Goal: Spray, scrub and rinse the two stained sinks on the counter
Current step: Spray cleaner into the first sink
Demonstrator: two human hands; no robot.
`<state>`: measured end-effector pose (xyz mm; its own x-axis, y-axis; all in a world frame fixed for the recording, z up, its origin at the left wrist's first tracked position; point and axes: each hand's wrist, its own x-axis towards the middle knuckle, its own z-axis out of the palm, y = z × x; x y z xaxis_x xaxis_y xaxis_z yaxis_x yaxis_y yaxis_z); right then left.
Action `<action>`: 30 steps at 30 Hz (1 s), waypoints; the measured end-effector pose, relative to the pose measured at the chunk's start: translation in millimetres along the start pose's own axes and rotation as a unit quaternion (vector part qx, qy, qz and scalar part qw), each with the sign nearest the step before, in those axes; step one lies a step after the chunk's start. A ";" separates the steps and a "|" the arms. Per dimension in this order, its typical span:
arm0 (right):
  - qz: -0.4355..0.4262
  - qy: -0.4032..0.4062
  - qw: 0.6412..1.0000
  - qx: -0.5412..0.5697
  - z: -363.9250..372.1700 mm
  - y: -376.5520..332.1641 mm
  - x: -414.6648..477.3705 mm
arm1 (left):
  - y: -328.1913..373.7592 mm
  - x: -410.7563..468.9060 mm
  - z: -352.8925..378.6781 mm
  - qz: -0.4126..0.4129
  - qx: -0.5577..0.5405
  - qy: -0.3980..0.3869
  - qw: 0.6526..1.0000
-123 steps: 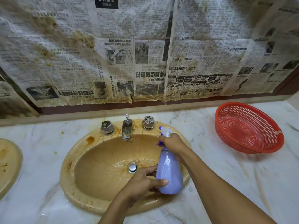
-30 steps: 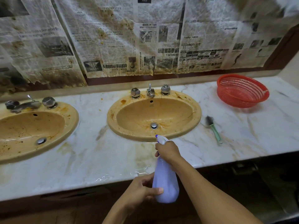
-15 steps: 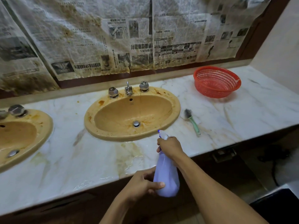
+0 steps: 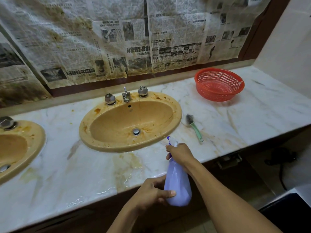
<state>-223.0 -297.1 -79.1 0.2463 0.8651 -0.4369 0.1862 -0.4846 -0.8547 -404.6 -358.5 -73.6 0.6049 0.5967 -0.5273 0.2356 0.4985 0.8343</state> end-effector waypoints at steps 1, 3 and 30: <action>0.002 -0.011 1.000 0.003 -2.1 -0.8 0.9 | 1.0 1.0 -0.2 -0.003 -0.001 -0.001 1.000; 0.008 -0.021 0.999 0.028 -5.5 -2.6 2.9 | 3.8 3.8 0.3 -0.005 -0.003 -0.002 1.000; 0.003 0.136 0.984 0.115 -39.3 -45.6 70.8 | 80.2 85.0 -45.3 0.005 0.031 -0.069 0.997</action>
<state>-176.7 -218.8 -60.0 0.4978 0.7806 -0.3780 -0.0294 -0.4204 -0.9069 -368.7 -239.3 -58.8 0.7055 0.5074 -0.4948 0.2721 0.4507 0.8502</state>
